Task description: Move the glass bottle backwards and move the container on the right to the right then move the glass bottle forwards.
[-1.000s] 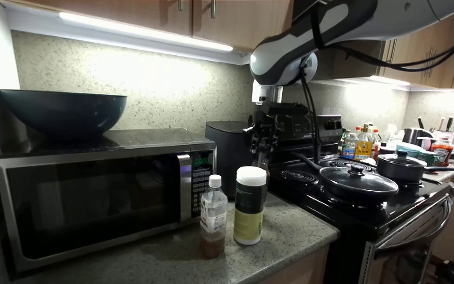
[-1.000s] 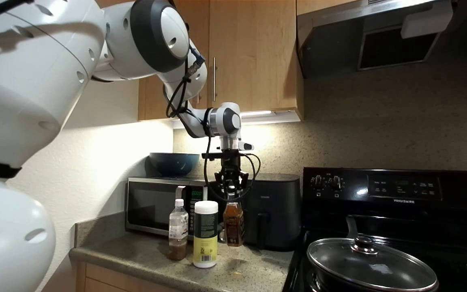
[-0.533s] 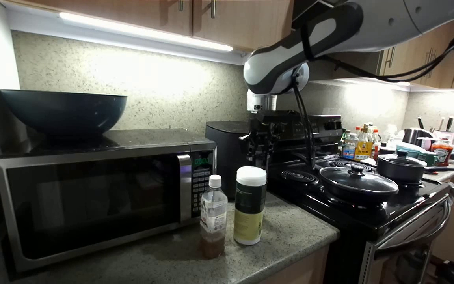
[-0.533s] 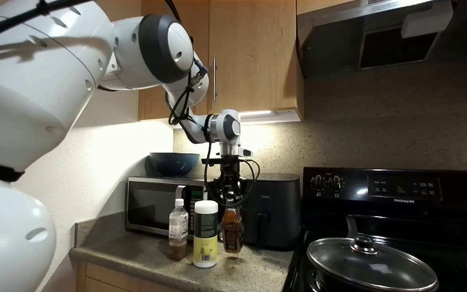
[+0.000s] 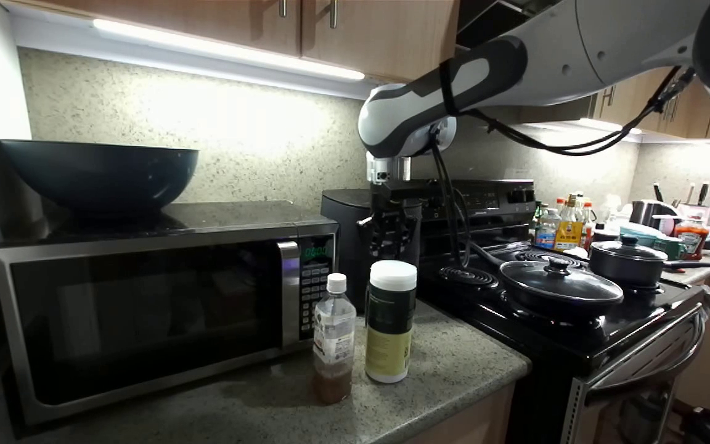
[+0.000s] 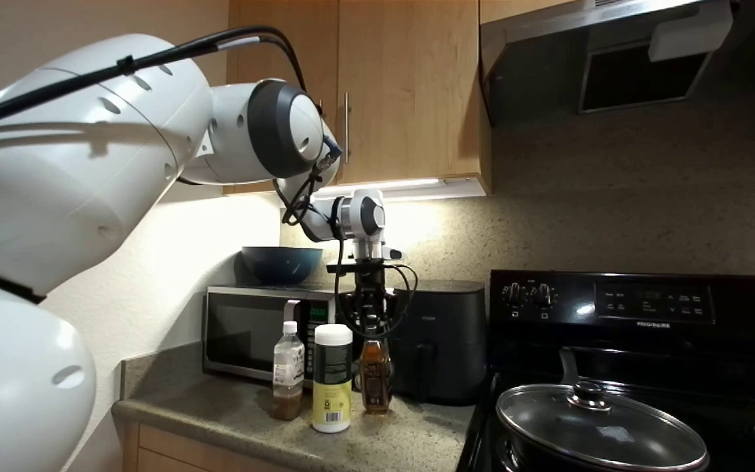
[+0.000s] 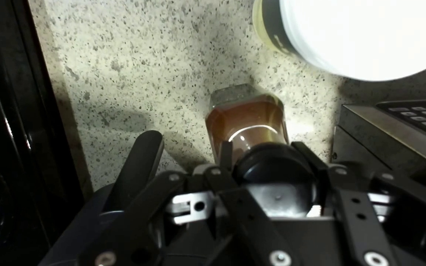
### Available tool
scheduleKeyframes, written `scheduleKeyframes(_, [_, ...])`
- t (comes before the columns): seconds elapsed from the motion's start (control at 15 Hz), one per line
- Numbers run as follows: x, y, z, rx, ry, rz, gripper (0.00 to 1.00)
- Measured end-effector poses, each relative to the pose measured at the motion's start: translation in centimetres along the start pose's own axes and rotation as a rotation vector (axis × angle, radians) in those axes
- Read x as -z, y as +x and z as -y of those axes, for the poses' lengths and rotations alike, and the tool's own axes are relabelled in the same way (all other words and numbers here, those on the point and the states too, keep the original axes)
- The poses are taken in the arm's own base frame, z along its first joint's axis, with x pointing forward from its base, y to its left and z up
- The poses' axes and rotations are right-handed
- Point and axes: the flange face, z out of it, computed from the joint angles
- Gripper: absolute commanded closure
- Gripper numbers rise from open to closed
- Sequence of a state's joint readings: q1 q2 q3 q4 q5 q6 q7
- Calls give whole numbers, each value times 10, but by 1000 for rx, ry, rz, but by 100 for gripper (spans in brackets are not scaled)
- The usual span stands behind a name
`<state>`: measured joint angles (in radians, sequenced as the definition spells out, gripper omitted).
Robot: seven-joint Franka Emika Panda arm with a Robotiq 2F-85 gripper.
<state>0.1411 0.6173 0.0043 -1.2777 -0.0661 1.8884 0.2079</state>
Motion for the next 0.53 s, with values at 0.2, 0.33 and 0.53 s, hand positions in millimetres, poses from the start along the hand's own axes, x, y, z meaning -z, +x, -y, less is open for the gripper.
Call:
scheduleKeyframes(0.2, [-4, 9, 4, 3, -2, 3, 82])
scheduleKeyframes(0.33, [-8, 14, 6, 4, -3, 8, 82])
scheduleKeyframes(0.53, [-11, 22, 5, 7, -8, 6, 25])
